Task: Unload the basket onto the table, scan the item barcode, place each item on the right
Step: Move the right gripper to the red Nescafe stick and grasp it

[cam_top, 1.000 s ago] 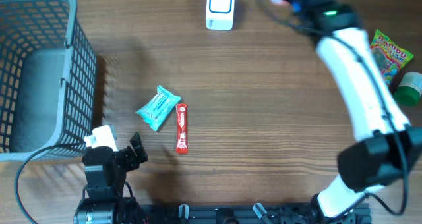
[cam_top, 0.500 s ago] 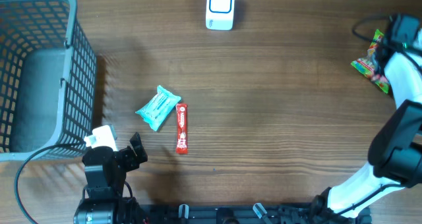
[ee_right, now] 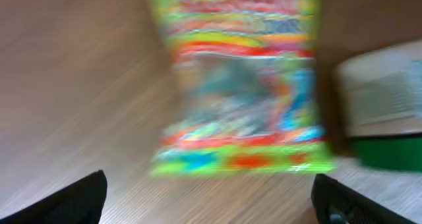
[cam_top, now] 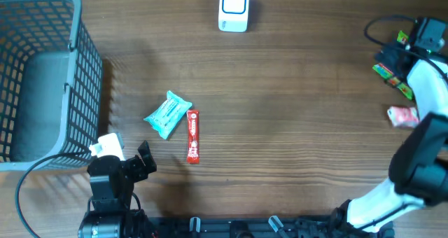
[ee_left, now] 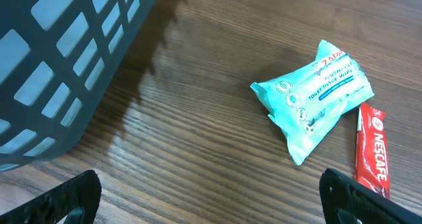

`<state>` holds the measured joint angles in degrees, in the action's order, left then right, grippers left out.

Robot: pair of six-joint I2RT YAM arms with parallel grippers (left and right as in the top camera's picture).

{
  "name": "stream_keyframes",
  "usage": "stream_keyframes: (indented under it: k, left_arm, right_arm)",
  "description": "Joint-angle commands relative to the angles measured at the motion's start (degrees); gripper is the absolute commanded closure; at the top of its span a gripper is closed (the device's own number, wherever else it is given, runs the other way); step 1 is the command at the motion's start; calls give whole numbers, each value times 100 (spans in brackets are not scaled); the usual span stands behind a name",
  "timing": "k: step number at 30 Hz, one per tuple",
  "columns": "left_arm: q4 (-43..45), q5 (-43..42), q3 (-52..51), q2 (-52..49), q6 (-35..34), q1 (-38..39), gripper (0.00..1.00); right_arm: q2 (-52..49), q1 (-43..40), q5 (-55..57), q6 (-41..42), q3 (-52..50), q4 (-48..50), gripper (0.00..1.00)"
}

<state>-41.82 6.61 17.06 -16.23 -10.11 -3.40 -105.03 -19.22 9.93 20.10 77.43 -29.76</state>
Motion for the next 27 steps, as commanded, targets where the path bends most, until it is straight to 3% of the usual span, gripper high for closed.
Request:
stream_keyframes:
  k: [1, 6, 12, 21, 27]
  left_arm:
    - [13, 55, -13, 11, 70, 2, 0]
    - [13, 55, -13, 11, 70, 2, 0]
    - [15, 55, -13, 11, 70, 2, 0]
    - [13, 55, -13, 11, 70, 2, 0]
    - [13, 55, -13, 11, 70, 2, 0]
  right_arm:
    - [883, 529, -1864, 501, 197, -452, 0]
    - [1010, 1687, -4019, 577, 74, -1316, 0]
    - [763, 3762, -4041, 389, -566, -973, 0]
    - [-184, 6168, -2072, 1064, -570, -800, 2]
    - [-503, 6832, -1392, 1360, -505, -387, 21]
